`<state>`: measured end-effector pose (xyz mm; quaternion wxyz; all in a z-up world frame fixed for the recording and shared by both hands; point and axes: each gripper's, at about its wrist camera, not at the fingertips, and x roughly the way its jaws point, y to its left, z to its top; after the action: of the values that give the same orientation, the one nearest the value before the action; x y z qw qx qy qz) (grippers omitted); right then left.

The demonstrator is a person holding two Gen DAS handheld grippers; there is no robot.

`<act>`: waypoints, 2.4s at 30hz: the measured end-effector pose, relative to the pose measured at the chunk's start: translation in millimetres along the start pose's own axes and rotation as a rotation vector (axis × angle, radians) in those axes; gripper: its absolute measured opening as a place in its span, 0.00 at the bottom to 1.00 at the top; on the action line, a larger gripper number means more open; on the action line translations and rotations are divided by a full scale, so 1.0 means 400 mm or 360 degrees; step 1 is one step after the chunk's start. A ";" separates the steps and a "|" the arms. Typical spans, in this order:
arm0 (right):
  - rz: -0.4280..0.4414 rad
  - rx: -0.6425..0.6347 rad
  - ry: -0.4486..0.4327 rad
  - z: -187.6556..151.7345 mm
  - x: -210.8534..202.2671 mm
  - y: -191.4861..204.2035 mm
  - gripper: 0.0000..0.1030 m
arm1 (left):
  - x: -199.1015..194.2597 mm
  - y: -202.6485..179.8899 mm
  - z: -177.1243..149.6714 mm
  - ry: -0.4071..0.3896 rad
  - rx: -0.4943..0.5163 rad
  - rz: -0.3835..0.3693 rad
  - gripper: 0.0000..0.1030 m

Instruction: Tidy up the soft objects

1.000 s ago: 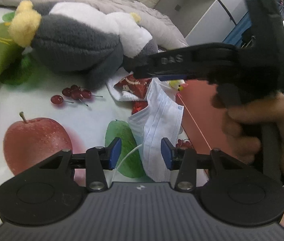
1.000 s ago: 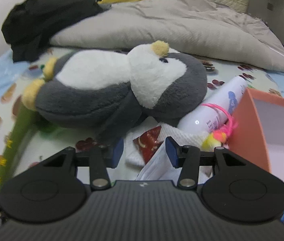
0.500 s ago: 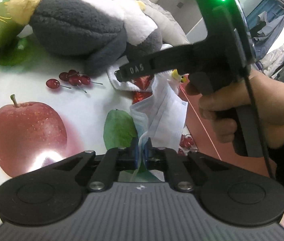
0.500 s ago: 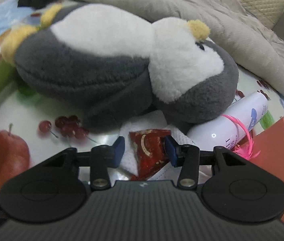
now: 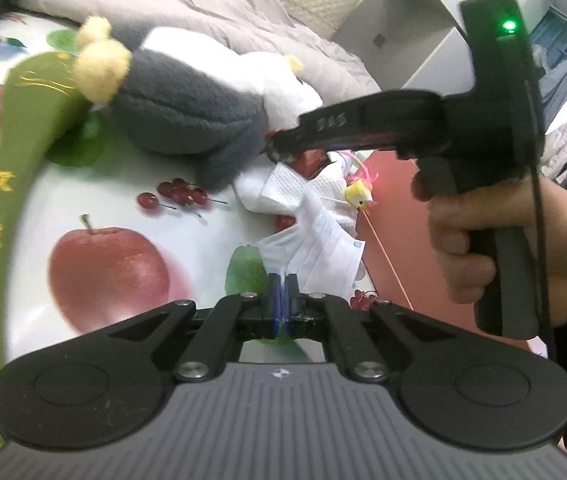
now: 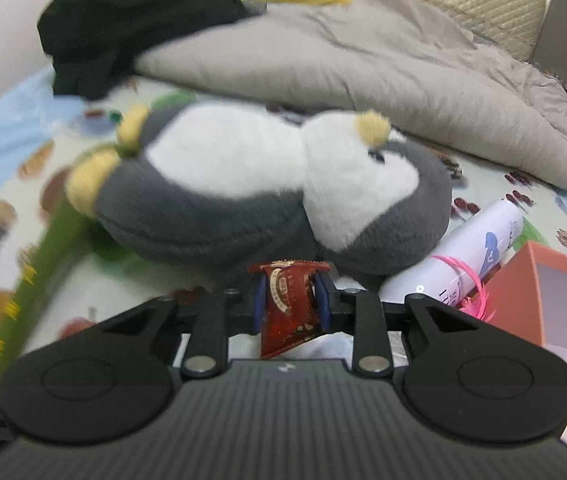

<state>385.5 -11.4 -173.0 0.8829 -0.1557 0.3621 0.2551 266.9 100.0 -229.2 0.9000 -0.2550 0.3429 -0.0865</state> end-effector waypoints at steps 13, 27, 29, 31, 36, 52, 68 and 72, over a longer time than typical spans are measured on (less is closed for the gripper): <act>-0.0047 0.0200 -0.0125 -0.062 -0.176 -0.012 0.29 | -0.120 -0.006 -0.063 -0.0008 -0.0012 0.0087 0.02; -0.0126 0.0439 0.0021 -0.340 -0.257 0.010 0.29 | 0.000 -0.013 0.019 0.0072 0.0174 0.0013 0.38; -0.0135 0.0445 0.0036 -0.361 -0.256 0.016 0.29 | 0.041 -0.015 0.017 0.0106 0.0188 0.0028 0.38; -0.0119 0.0444 0.0050 -0.376 -0.255 0.019 0.29 | 0.078 -0.020 0.014 0.0140 0.0226 0.0075 0.38; -0.0117 0.0441 0.0058 -0.391 -0.255 0.020 0.29 | 0.132 -0.035 0.010 0.0204 0.0313 0.0141 0.04; -0.0018 0.0403 0.0162 -0.401 -0.232 0.043 0.29 | -0.009 -0.103 0.030 0.0466 0.0449 0.0454 0.02; -0.0055 0.0404 0.0145 -0.348 -0.233 0.040 0.29 | -0.083 -0.044 0.020 0.0524 0.0200 0.0650 0.02; -0.0035 0.0375 0.0128 -0.363 -0.237 0.058 0.29 | -0.129 0.004 0.021 0.0442 0.0068 0.0669 0.02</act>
<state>233.6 -90.9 -207.0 0.8827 -0.0650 0.4228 0.1947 233.8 121.8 -195.2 0.8476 -0.1446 0.5068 0.0612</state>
